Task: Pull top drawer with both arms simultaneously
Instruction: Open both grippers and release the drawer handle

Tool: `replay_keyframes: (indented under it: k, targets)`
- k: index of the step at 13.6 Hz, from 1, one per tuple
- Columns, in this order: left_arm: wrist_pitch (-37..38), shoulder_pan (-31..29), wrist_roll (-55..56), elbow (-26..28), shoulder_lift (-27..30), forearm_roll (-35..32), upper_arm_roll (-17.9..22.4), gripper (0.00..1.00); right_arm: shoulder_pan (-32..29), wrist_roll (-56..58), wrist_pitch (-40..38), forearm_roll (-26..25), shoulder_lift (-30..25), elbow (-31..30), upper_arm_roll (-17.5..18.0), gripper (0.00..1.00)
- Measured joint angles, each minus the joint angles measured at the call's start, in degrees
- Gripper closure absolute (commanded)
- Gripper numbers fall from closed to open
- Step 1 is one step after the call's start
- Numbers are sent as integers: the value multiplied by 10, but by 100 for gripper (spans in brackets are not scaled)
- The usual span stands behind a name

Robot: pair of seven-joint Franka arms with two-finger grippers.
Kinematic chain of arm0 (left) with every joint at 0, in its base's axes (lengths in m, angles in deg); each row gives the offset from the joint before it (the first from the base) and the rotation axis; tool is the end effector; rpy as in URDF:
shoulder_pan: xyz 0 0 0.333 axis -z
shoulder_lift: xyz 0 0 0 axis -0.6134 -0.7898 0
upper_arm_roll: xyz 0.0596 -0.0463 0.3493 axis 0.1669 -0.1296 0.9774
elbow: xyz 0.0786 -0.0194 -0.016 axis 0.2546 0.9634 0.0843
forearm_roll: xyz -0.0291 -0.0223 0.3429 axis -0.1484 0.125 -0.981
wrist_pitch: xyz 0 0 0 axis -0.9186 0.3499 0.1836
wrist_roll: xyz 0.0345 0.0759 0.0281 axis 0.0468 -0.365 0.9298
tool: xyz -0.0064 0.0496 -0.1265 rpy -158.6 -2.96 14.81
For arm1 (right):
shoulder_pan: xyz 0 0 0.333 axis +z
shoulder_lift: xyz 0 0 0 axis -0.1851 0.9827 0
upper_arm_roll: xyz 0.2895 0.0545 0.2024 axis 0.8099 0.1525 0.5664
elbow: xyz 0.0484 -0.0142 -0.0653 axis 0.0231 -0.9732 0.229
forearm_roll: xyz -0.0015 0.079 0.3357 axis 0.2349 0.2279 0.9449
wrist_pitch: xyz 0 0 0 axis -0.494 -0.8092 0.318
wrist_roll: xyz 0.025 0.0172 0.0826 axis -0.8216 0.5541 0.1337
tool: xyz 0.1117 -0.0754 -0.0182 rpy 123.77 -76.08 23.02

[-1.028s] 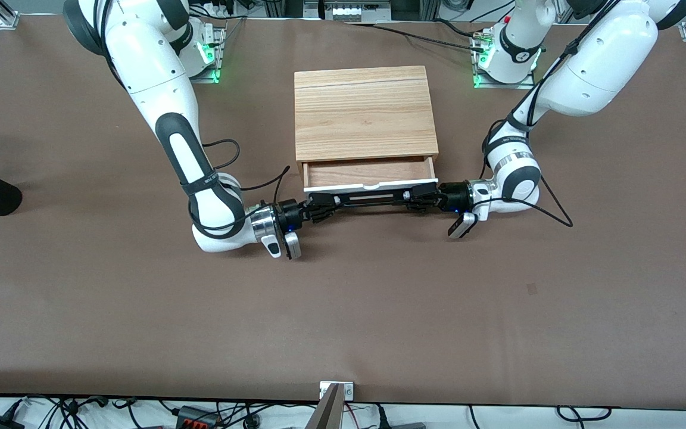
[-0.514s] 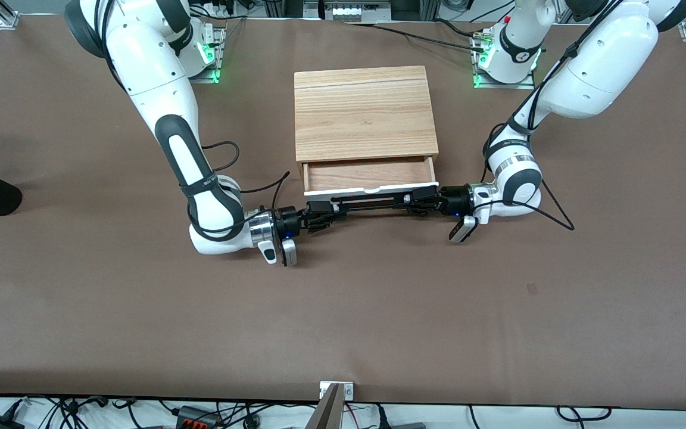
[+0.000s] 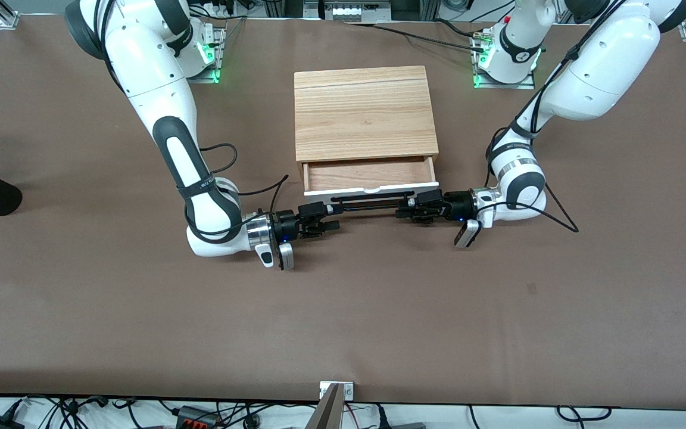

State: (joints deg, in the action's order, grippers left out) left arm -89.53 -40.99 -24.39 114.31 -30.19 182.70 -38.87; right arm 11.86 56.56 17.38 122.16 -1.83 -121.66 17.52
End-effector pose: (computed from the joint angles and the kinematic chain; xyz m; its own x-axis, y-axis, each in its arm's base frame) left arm 0.5586 -0.2163 0.2011 0.9808 0.1119 0.1599 -0.1601 -0.0071 0.9871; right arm 0.6133 0.3878 0.2200 0.9663 0.2407 0.0915 0.1237 -0.1223 -0.9847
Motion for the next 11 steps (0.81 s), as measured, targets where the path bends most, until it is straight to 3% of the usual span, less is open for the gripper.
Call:
replay_keyframes:
  k: [3,5,8,11]
  targets:
    - [-4,-3,13,-15,-9,0,5,0,1,-40,0,-7,-16,12,-24,0]
    - [-4,-7,44,-26,-10,0,5,0,-2,-76,-1,-47,-38,15,-50,0]
    - [-4,-16,81,-45,-10,-1,5,0,-6,-150,-4,-165,-90,20,-92,0]
    - [-4,-33,100,-62,-9,-47,5,0,-7,-240,-23,-338,-156,21,-117,0]
